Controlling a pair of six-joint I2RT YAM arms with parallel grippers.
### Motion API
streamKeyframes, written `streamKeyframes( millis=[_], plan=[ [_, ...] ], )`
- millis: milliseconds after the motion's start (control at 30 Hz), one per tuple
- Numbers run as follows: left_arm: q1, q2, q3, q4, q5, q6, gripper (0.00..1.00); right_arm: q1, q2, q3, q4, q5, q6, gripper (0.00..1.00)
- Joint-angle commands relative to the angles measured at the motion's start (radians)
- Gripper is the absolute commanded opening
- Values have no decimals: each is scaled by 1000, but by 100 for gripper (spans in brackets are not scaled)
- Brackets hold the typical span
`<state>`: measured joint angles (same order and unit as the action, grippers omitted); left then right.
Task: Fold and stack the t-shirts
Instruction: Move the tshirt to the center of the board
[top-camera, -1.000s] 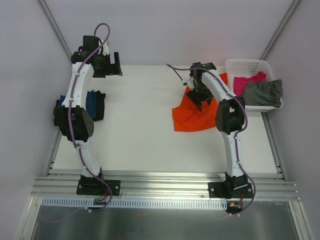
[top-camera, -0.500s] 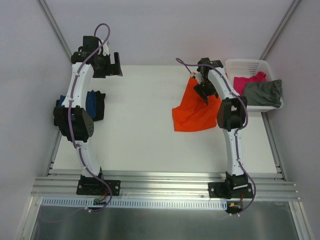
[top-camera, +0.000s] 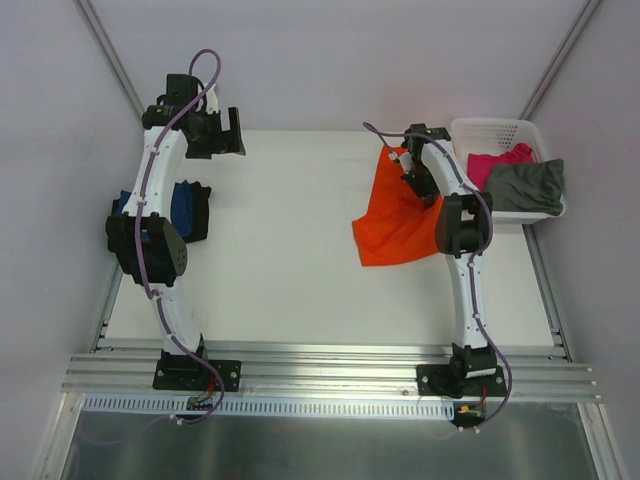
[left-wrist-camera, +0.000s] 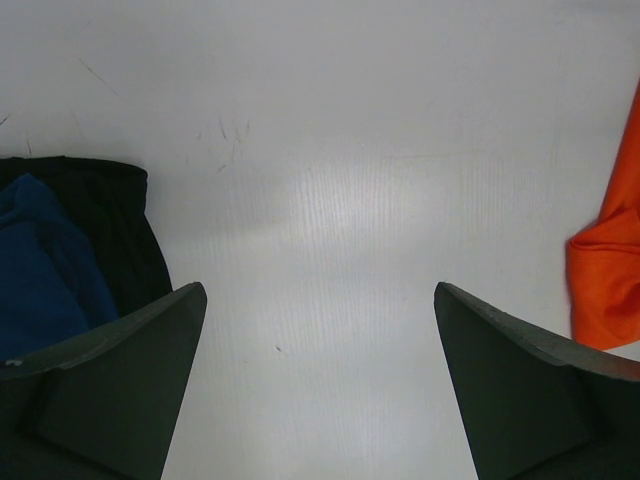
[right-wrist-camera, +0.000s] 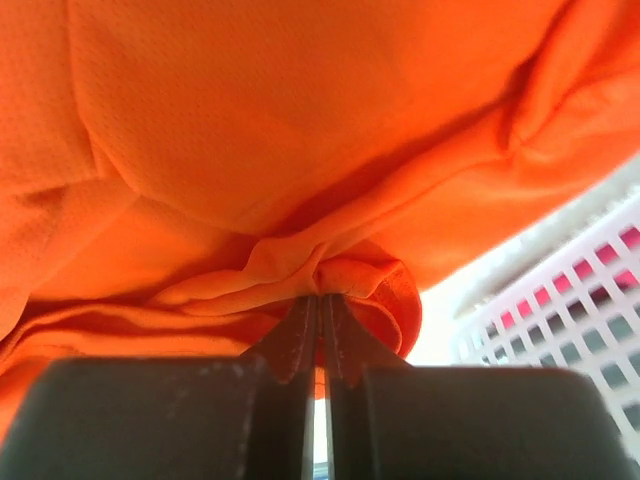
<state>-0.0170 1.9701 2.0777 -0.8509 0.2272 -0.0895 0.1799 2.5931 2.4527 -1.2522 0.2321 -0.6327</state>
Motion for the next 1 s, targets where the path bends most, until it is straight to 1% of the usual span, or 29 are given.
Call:
streamKeyframes(
  millis=[0,33,133,167,200,233,333,367,433,467,500,567,600,667,700,767,800,833,867,900,933,967],
  plan=[
    [-15,-66,-2,1,15,4,99,6,-135,-12,-18,35,13,1],
    [-14,-60,-2,3,21,1,99,13,-192,-39,-18,44,14,1],
    [-11,-50,15,1,26,13,99,67,-295,-76,-27,68,4,1],
    [0,-47,33,3,17,20,99,107,-371,-90,-29,70,2,1],
    [11,-45,41,12,14,23,99,128,-405,-96,-30,73,1,1],
    [35,-47,44,42,8,25,99,179,-472,-92,-32,75,-1,1],
    [68,-40,42,81,-11,13,99,265,-542,-60,-44,70,5,1],
    [74,-36,47,87,-14,14,99,320,-559,-46,-43,72,10,1],
    [74,-28,59,88,-14,19,99,374,-603,-32,-41,78,25,1],
    [72,-27,62,88,-8,11,99,433,-616,-28,-44,84,18,1],
    [72,-31,65,87,-9,5,99,464,-639,-26,-47,99,4,1],
    [74,-50,65,92,-12,-15,99,550,-672,-26,-49,79,-38,1],
    [74,-56,64,93,-17,-19,99,573,-688,-26,-50,41,-44,1],
    [75,-77,62,98,-34,-24,99,630,-735,-43,-81,39,-50,0],
    [75,-83,61,96,-49,-24,99,639,-757,-104,-117,48,-48,1],
    [75,-106,55,98,-60,-13,99,639,-862,-228,-141,52,-44,1],
    [77,-114,51,99,-71,-9,99,636,-905,-295,-150,41,-74,1],
    [77,-129,42,101,-77,-1,99,635,-942,-431,-185,44,-100,1],
    [75,-140,36,101,-86,-1,99,635,-1000,-476,-216,50,-116,1],
    [75,-151,29,104,-89,-1,99,635,-1008,-503,-266,44,-122,1],
    [74,-175,7,108,-80,10,99,632,-1010,-512,-377,27,-107,1],
    [75,-184,-2,110,-77,14,99,610,-1028,-564,-407,0,-93,1]
  ],
)
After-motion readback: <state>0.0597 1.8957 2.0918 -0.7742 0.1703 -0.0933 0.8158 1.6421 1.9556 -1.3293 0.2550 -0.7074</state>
